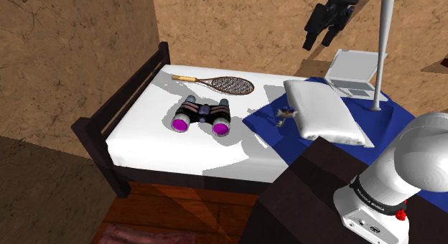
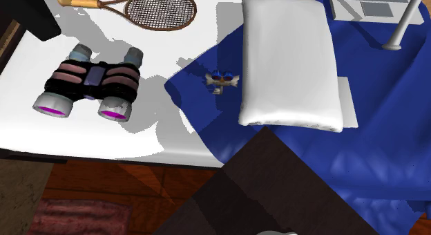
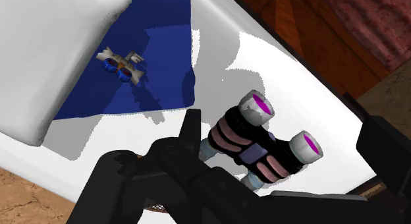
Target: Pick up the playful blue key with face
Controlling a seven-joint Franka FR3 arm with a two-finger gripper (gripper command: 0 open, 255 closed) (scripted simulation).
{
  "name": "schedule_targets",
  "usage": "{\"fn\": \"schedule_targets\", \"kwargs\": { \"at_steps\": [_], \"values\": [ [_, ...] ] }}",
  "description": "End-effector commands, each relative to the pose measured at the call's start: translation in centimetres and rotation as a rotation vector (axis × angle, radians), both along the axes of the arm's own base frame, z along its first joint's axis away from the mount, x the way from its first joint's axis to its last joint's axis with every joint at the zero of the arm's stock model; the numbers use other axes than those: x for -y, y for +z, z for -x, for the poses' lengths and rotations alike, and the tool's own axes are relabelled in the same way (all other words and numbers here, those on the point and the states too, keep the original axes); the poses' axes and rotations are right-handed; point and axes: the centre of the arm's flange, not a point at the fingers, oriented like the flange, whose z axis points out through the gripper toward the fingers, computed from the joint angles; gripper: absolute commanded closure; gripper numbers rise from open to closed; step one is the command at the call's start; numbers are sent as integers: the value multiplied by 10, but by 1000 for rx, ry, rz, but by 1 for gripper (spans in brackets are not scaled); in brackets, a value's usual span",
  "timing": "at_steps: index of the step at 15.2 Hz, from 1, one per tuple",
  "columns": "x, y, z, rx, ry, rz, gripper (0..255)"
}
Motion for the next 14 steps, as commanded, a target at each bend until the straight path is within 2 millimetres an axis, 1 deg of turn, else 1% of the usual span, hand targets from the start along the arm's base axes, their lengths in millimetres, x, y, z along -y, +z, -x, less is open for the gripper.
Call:
{"fn": "schedule_targets", "kwargs": {
  "at_steps": [1,7,14],
  "values": [
    [0,0,0,0,0,0,0],
    [47,-63,-6,-32,133,15,0],
    [101,-136,-19,-69,288,34,0]
  ]
}}
